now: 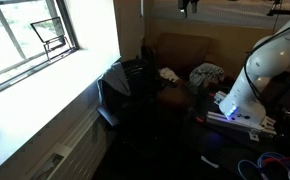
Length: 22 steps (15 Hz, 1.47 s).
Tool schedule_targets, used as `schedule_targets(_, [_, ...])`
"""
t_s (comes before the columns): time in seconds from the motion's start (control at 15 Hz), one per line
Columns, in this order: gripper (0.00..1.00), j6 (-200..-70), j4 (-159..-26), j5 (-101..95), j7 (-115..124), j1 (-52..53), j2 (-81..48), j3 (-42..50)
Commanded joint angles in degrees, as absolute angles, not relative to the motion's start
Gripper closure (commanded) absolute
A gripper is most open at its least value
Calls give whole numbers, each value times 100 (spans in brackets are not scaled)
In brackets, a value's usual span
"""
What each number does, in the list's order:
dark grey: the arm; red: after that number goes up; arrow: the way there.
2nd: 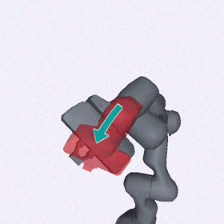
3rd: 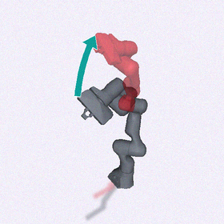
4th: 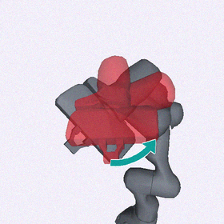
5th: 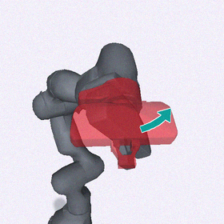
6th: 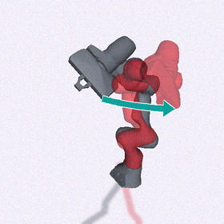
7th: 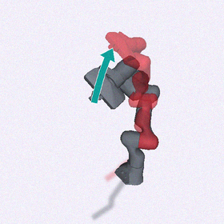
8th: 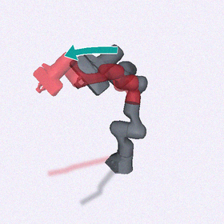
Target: Move the backpack from the couch to the chair
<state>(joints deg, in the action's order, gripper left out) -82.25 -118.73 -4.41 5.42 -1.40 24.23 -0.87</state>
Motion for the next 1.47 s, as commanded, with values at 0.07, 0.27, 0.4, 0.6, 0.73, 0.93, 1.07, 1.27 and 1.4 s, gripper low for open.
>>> schedule_targets(0.07, [0,-8214,-11862,-443,547,-129,2417,-79])
schedule_targets(0.27, [0,-8215,-11862,-443,547,-129,2417,-79])
schedule_targets(0.4, [0,-8564,-12048,-548,951,-377,1938,68])
schedule_targets(0.6, [0,-9751,-12847,-949,1620,-663,1871,267])
schedule_targets(0.73, [0,-10403,-13218,-1137,2077,-893,1528,457])
schedule_targets(0.93, [0,-10668,-12916,-835,2464,-1123,567,782])
schedule_targets(1.07, [0,-10685,-13177,-974,2336,-1059,866,777])
schedule_targets(1.27, [0,-11010,-13011,-519,3057,-1107,697,877])
schedule_targets(1.4, [0,-11362,-12737,-197,3318,-1204,232,994])
